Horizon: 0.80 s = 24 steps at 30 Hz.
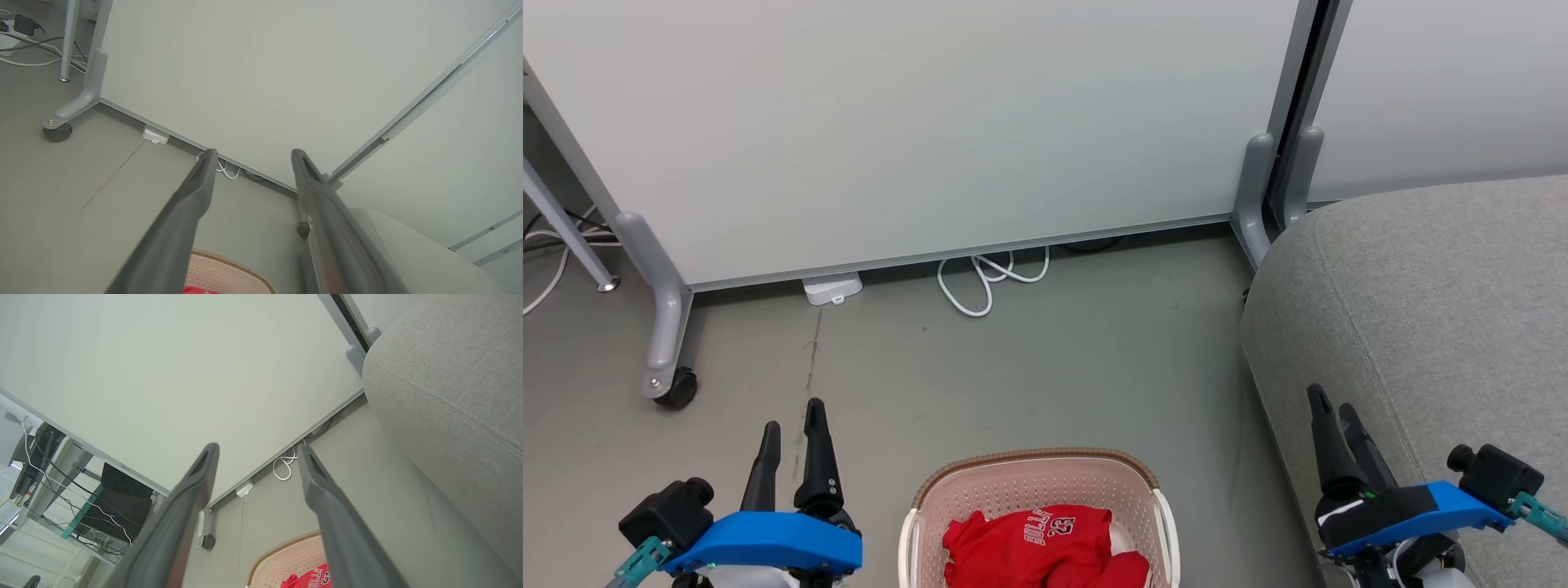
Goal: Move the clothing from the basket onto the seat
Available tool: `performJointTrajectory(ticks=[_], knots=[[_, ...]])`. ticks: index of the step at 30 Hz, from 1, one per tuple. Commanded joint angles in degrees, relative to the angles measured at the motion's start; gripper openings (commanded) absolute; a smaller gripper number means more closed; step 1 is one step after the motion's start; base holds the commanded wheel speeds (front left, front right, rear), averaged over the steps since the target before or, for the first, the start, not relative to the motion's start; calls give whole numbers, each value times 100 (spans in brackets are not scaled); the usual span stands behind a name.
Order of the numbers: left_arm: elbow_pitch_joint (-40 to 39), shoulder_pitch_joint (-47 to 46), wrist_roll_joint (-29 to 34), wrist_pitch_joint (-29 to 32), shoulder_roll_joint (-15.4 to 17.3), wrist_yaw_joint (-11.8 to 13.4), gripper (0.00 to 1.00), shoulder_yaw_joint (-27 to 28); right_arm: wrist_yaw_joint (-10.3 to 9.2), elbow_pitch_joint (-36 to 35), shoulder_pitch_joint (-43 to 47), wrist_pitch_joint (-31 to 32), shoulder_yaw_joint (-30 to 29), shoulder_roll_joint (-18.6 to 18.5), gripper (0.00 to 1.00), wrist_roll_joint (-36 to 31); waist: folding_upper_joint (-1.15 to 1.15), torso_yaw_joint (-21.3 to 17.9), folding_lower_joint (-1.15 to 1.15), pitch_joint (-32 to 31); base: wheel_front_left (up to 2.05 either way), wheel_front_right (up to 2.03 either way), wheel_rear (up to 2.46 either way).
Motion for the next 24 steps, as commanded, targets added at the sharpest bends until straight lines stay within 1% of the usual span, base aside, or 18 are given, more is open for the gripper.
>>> performJointTrajectory(ticks=[1, 24], knots=[[-86, -35, 136, -51, 34, 17, 100, -18, 8, -24, -159, -51, 22, -43, 100, -111, 0, 0, 0, -1, 0, 0, 0], [4, 32, 1455, -399, 29, -3, 100, -256, 11, 312, -299, -381, 63, -54, 100, -1513, 0, 15, 0, -35, 0, 0, 0]])
